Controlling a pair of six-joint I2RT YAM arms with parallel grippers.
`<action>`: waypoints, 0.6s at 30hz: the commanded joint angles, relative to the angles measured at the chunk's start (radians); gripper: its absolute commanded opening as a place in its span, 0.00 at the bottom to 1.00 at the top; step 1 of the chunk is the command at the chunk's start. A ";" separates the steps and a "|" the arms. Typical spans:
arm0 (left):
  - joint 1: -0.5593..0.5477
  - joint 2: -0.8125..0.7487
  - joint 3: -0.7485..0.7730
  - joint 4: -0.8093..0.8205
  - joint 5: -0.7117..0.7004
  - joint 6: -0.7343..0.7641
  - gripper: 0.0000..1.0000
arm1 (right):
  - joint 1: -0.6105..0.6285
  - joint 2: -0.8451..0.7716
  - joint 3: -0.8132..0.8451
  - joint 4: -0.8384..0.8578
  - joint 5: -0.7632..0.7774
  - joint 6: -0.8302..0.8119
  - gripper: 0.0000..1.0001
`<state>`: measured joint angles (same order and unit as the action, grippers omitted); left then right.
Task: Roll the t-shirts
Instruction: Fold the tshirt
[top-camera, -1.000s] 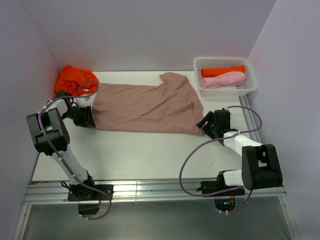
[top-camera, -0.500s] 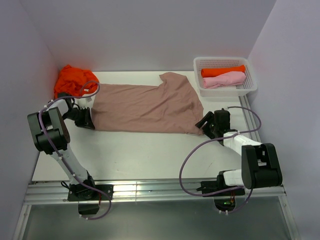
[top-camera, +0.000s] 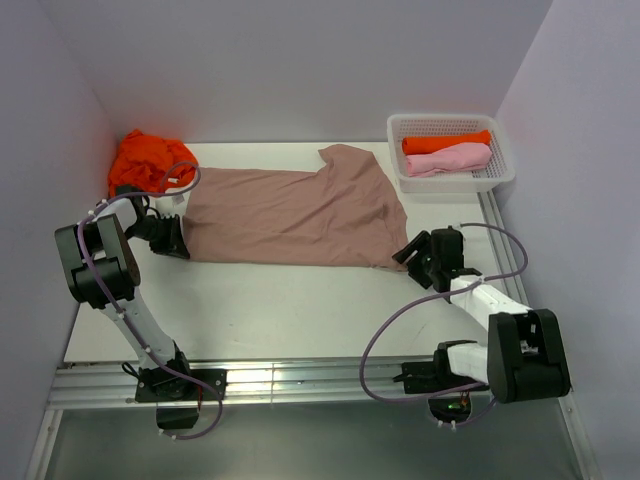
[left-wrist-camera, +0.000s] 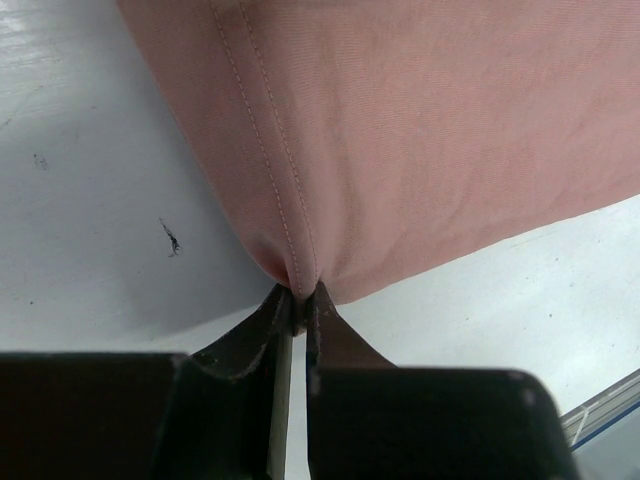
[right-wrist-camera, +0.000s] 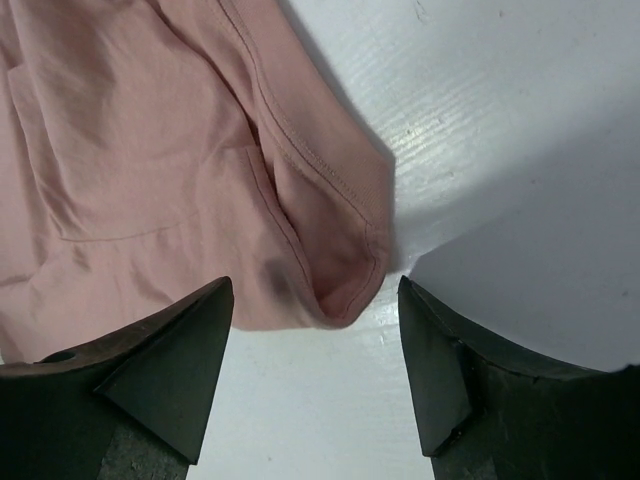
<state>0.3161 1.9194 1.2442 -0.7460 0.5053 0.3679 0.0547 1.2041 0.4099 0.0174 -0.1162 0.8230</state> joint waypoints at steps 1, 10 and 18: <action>-0.008 0.027 -0.022 -0.058 -0.068 0.049 0.00 | 0.005 -0.037 -0.010 -0.052 -0.008 0.047 0.74; -0.008 0.039 -0.014 -0.059 -0.060 0.058 0.00 | 0.005 -0.017 -0.054 0.051 0.000 0.146 0.73; -0.008 0.041 -0.006 -0.059 -0.083 0.068 0.00 | 0.005 0.092 -0.013 0.089 0.046 0.157 0.38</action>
<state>0.3141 1.9205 1.2484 -0.7525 0.5053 0.3843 0.0563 1.2709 0.3759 0.1127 -0.1066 0.9756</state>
